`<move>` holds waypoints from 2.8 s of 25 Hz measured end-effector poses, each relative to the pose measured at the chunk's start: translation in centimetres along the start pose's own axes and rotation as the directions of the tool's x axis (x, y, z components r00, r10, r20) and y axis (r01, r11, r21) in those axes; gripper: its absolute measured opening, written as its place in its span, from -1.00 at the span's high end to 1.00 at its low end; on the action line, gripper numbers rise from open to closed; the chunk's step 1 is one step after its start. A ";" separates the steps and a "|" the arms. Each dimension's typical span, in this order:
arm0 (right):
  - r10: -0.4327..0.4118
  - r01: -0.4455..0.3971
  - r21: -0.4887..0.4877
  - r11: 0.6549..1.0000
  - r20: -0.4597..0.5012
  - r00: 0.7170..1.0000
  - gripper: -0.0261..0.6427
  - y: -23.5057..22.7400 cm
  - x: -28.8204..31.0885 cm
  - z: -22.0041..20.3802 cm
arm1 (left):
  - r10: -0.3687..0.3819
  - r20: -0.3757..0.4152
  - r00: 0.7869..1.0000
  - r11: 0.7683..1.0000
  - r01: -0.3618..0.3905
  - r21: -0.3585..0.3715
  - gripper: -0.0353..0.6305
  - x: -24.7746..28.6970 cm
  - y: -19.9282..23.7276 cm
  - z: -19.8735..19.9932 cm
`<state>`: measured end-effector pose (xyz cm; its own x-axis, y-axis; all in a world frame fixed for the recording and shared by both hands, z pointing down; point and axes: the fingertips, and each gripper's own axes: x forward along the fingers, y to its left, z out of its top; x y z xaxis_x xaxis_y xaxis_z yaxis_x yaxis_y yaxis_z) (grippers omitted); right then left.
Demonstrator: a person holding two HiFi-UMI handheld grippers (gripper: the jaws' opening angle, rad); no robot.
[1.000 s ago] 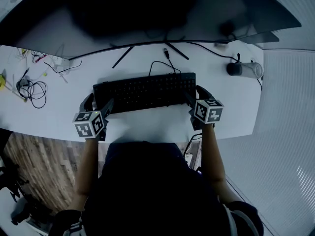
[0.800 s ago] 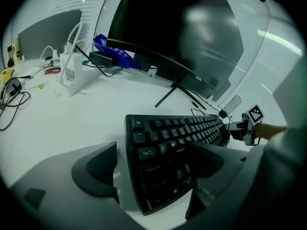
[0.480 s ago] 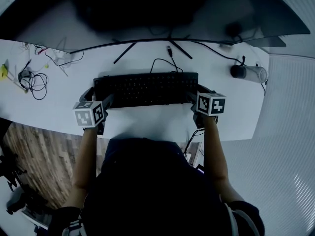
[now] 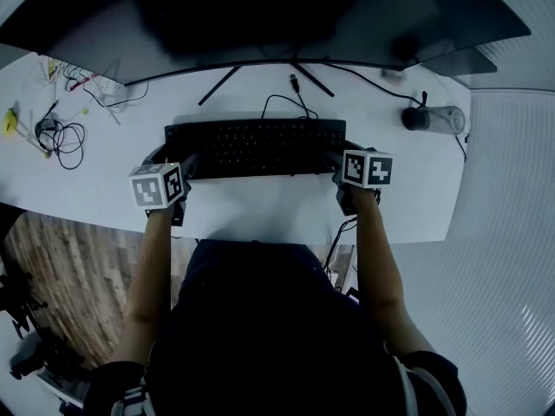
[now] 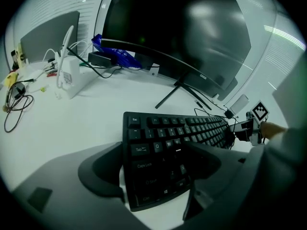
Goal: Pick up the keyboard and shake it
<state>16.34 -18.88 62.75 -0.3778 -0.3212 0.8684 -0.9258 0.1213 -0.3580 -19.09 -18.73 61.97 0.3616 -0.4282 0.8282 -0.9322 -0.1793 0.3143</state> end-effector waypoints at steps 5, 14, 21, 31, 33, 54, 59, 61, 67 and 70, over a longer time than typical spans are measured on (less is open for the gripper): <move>0.023 -0.023 0.009 1.000 0.012 1.000 -0.06 0.1 0.0 0.1 | 0.036 0.046 0.998 0.999 -0.037 0.030 -0.29 -1.5 -0.5 0.4; 0.154 -0.159 0.073 0.985 0.067 0.986 -0.06 1.4 -1.2 -0.9 | 0.118 0.179 0.977 0.974 -0.148 0.169 -0.29 -7.4 -2.8 3.3; 0.258 -0.270 0.098 0.958 0.122 0.958 -0.06 3.2 -1.6 -1.1 | 0.151 0.277 0.949 0.950 -0.217 0.225 -0.29 -12.4 -4.6 5.1; 0.220 -0.233 0.037 0.972 0.210 0.953 -0.06 3.9 -4.7 0.2 | 0.127 0.346 0.930 0.961 -0.202 0.190 -0.27 -13.9 -4.9 5.5; 0.157 -0.147 -0.058 0.987 0.244 0.957 -0.06 3.9 -7.0 2.3 | 0.090 0.358 0.929 0.983 -0.141 0.118 -0.27 -13.0 -4.5 4.8; -0.058 0.442 -0.488 0.753 0.620 0.783 -0.06 11.1 -23.0 9.7 | -0.229 0.482 0.846 0.918 0.352 -0.181 -0.27 -7.4 -6.5 1.4; -0.048 0.359 -0.436 0.825 0.580 0.813 -0.06 8.6 -21.0 9.0 | -0.171 0.452 0.876 0.956 0.259 -0.141 -0.27 -8.6 -6.5 2.2; -0.029 0.294 -0.390 0.873 0.560 0.828 -0.06 7.3 -19.6 8.5 | -0.127 0.432 0.893 0.976 0.190 -0.106 -0.27 -9.6 -6.4 2.7; 0.057 0.071 -0.232 0.970 0.502 0.863 -0.06 4.7 -14.0 5.5 | -0.004 0.395 0.919 1.000 0.005 -0.001 -0.27 -13.1 -6.3 3.5; 0.116 -0.046 -0.157 0.986 0.472 0.874 -0.06 4.1 -10.9 3.8 | 0.036 0.398 0.917 0.998 -0.057 0.041 -0.27 -14.7 -6.4 4.0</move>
<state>16.68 -18.40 50.50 -0.4329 -0.7098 0.5556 -0.8975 0.2821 -0.3389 -18.38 -14.82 45.94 0.3030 -0.7516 0.5860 -0.9501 -0.1902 0.2473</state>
